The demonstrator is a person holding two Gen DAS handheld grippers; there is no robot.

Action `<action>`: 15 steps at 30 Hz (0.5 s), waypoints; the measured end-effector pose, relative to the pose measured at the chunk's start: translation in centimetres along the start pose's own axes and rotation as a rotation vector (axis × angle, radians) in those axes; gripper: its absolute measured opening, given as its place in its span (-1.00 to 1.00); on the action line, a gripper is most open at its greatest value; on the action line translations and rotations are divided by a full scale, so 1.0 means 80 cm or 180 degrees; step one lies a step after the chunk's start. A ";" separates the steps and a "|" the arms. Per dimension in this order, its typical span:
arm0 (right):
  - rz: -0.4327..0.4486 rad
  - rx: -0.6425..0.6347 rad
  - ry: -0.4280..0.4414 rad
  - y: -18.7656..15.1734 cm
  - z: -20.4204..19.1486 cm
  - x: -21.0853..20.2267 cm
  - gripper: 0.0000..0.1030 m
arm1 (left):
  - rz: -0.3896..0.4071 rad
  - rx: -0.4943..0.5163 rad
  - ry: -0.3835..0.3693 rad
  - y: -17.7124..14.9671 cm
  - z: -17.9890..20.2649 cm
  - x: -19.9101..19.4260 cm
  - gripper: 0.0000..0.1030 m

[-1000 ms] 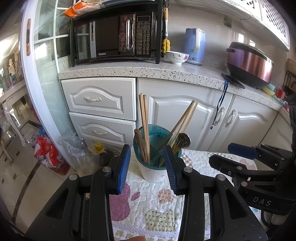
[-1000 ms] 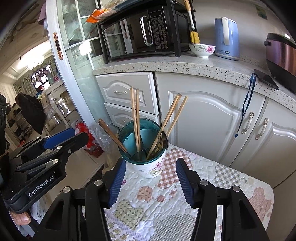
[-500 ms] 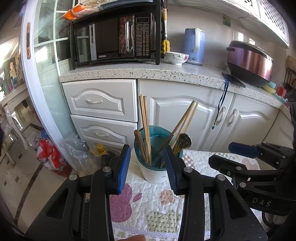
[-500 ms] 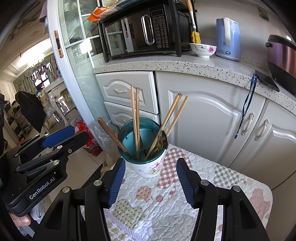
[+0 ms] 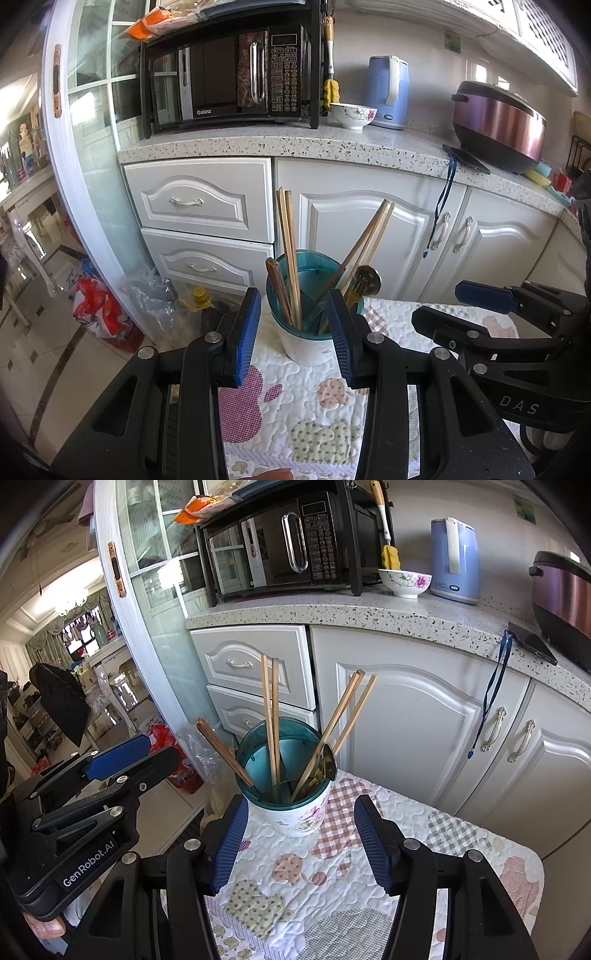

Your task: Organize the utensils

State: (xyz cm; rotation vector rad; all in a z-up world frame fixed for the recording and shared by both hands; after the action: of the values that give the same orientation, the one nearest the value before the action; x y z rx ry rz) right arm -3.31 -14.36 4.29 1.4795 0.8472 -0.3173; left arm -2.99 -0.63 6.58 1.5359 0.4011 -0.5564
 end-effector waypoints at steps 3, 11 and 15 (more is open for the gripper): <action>-0.0006 -0.0001 0.0004 0.000 -0.001 0.000 0.12 | -0.0004 -0.0007 0.0002 0.001 0.000 0.000 -0.29; -0.0029 -0.0004 0.0003 -0.002 -0.002 0.003 0.13 | -0.0020 -0.0015 0.0019 -0.002 -0.001 0.001 -0.29; -0.0042 -0.0006 0.0008 -0.002 -0.001 0.005 0.13 | -0.0020 -0.0015 0.0018 -0.002 -0.001 0.002 -0.29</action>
State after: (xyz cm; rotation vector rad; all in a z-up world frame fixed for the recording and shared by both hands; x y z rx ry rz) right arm -3.20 -14.15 3.90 1.4734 0.8592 -0.3246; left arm -2.97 -0.57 6.38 1.5324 0.4115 -0.5558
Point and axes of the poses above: each gripper's, at about its wrist camera, not at the fingertips, and x roughly the way its jaws point, z to its right, y to its top, the point moved 4 cm from there along x, roughly the way its jaws point, and after that the axes turned 1 degree about y, right-handed, at the moved point
